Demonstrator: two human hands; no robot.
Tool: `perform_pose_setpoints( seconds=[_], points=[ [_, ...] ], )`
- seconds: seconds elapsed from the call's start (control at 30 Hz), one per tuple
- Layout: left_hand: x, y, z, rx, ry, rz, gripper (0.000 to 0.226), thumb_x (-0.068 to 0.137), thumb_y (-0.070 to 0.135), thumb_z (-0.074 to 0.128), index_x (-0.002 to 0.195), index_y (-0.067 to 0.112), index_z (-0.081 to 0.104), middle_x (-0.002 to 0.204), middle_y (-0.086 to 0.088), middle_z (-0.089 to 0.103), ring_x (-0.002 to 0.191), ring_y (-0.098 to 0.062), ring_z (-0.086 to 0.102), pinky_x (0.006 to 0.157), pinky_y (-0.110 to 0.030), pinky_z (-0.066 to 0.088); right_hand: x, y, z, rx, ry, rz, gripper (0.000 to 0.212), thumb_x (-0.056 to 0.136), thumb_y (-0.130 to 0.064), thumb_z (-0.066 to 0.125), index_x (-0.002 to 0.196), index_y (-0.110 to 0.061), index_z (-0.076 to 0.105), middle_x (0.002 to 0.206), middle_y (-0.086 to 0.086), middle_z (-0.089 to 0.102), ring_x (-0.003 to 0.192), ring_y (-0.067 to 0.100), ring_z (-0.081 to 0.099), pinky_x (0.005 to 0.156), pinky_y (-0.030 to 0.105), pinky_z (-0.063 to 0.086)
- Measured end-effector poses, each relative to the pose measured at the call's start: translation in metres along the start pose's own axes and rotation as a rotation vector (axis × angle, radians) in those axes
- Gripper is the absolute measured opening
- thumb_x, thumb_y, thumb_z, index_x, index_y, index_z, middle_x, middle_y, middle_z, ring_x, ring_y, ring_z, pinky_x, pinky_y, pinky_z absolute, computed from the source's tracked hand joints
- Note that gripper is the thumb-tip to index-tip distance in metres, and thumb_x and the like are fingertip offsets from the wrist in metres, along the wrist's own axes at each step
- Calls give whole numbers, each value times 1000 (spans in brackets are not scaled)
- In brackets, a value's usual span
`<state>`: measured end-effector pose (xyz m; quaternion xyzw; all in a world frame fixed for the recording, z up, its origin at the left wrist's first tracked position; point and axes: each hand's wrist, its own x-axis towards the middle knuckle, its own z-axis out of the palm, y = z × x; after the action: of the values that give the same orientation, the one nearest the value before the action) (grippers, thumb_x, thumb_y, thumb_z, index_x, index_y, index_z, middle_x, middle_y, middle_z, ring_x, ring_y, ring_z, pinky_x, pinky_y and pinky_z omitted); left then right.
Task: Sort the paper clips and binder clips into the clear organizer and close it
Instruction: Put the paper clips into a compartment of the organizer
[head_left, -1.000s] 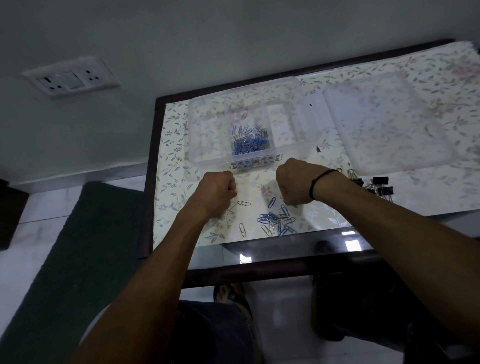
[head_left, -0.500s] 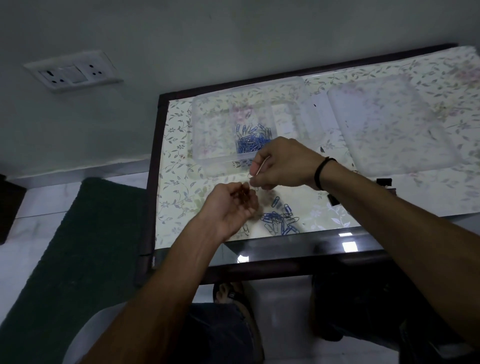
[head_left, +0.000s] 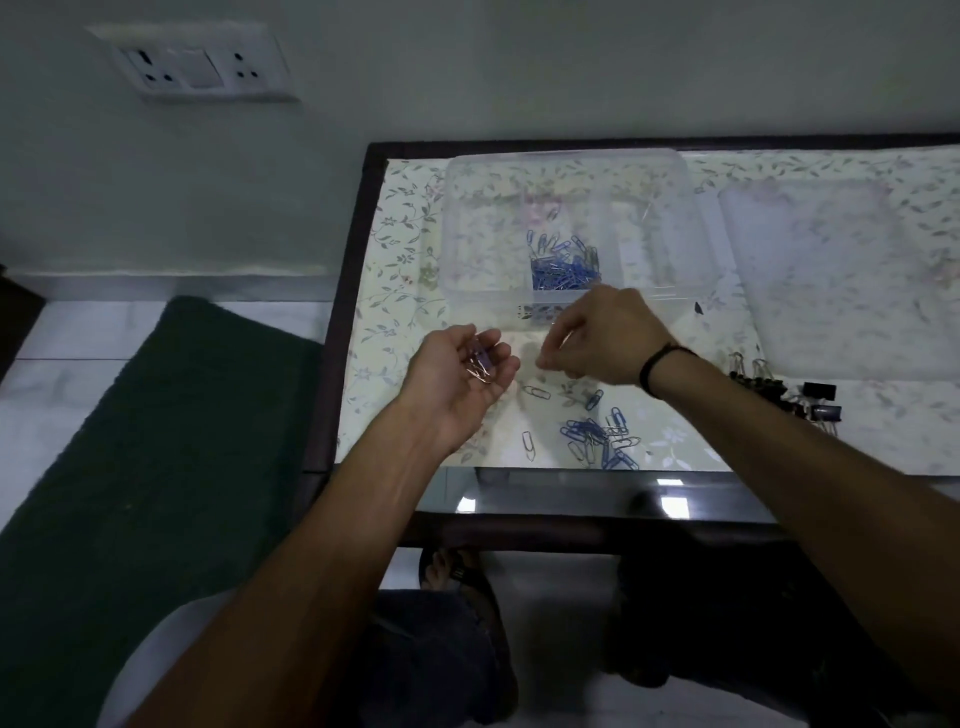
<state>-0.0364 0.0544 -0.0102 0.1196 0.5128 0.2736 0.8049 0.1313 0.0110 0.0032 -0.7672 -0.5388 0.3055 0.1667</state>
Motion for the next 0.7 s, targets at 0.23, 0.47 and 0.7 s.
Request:
perform_pose_setpoints(
  seconds=[0.23,0.47,0.7],
  points=[
    [-2,1,-7,53,-6,-30,32,101,24,51,88,-1,68,79,-13,66,76,-23,67,101,-38,54,3,-1,27,-187,-33,-65,18,68,-35,86,76,-19,82,74,-1,78,71,12,71,79,25,56],
    [1,1,-6,59,3,-14,34,102,24,50,88,-1,68,77,-12,67,75,-22,67,104,-39,52,2,-4,37,-253,-31,-118,24,78,-37,76,75,-14,80,75,4,76,75,21,67,77,29,53],
    [3,-1,-6,77,13,-6,33,101,25,50,93,-2,68,85,-14,66,81,-23,66,104,-39,52,-2,-5,44,-250,-93,-81,21,74,-34,81,77,-14,80,82,9,75,78,20,61,78,33,55]
  ],
)
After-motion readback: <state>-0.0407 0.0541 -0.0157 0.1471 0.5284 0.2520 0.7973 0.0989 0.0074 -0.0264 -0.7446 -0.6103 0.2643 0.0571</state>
